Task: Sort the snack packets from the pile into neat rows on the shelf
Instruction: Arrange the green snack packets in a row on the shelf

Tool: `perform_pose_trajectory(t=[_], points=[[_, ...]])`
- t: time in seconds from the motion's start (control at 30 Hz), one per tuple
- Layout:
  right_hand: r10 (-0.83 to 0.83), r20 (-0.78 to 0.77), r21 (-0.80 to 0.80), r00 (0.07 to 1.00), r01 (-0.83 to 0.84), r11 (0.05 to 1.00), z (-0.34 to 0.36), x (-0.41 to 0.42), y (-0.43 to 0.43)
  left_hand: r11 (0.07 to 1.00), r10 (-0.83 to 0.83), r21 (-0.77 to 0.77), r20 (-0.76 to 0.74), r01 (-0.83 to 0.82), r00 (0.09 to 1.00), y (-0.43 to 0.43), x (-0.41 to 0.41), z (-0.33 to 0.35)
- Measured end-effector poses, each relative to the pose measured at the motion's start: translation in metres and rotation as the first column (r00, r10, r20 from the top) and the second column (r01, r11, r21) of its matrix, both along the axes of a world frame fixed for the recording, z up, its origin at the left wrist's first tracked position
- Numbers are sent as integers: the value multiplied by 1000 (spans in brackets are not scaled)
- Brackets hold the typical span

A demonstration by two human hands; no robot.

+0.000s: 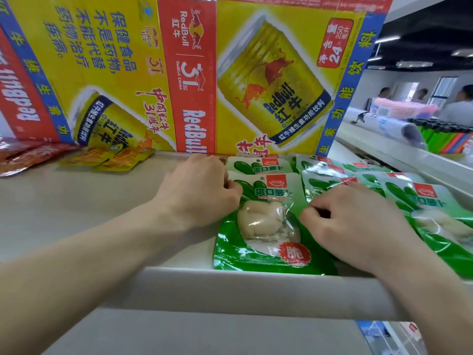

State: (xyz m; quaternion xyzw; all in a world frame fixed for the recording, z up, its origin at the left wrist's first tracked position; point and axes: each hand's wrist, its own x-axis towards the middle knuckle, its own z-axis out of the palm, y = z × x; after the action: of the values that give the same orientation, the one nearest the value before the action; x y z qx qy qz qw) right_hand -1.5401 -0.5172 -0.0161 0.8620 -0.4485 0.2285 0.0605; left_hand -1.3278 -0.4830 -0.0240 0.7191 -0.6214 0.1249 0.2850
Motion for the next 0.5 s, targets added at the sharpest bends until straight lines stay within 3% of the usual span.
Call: perform_pose_trajectory(t=[0.5], points=[[-3,28,-26,1000,3,1000,-3,-1,2,996,-29,-83,21,31,999,-2,2,-3]])
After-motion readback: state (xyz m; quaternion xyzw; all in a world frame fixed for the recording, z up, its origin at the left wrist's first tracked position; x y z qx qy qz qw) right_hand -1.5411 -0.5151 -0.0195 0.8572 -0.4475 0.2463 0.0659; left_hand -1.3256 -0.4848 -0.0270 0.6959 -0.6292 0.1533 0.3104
